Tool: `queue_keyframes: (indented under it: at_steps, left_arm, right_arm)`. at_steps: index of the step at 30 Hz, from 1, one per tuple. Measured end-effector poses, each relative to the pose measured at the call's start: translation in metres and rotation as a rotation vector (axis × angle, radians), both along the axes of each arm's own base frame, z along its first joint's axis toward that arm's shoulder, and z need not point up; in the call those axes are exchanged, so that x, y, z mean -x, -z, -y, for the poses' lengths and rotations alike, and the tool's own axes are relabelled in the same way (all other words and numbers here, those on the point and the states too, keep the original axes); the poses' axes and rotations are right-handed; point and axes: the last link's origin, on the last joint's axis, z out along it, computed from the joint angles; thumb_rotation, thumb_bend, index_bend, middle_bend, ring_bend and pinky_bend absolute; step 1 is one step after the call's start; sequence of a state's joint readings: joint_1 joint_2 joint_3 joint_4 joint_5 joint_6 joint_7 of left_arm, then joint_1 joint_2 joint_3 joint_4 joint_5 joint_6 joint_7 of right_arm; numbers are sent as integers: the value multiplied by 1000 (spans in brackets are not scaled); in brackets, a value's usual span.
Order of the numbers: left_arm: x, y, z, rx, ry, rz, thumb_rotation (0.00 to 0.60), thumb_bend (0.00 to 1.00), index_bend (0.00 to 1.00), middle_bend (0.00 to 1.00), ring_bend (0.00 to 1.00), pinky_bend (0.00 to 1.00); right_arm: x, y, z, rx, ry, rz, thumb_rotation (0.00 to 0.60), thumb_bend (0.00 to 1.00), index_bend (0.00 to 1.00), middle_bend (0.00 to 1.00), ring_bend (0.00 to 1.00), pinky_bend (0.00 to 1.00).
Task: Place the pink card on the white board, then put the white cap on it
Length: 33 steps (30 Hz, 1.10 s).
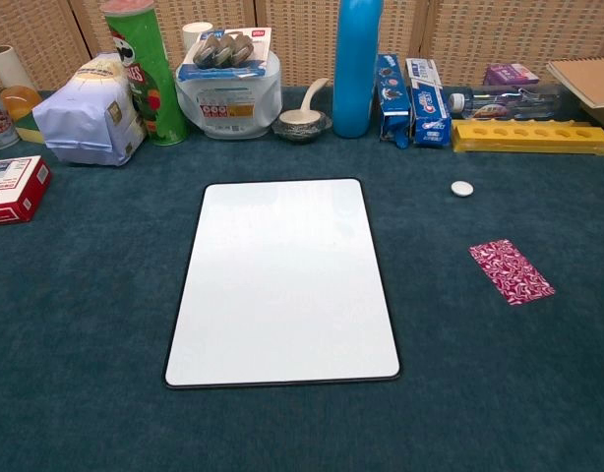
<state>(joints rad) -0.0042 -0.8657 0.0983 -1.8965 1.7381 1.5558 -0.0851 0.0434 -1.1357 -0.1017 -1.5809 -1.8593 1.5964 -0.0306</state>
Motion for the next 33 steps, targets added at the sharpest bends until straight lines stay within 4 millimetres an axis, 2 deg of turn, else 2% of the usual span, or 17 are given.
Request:
queue_keyframes:
  at_steps: [7,9,12,15,22,33]
  left_arm:
    - [0,2,-1,3,-4,-11,600,56,0,0,0,112]
    - [-1,1,-1,-4,-4,-11,600,56,0,0,0,93]
    - [0,0,-1,-16,-10,-14,600,56,0,0,0,11]
    - [1,-1,-1,-29,-16,-30,600,55,0,0,0,0]
    - [0,3,-3,-36,-28,-49,600,55,0,0,0,0]
    - [1,3,-5,-35,-37,-44,600,56,0,0,0,0]
  right_arm:
    - [1,3,2,-6,3,-5,600,160,55,0,0,0]
    - [1,4,5,-8,8,-4,600,161,57,0,0,0]
    - [1,7,11,-16,17,-3,600,160,61,0,0,0]
    - [-1,11,19,-37,18,-13,600,160,61,0,0,0]
    - [-15,24,59,-102,-24,-59,600,160,61,0,0,0]
    - [-39,67,121,-284,-18,-126,600,161,81,0,0,0]
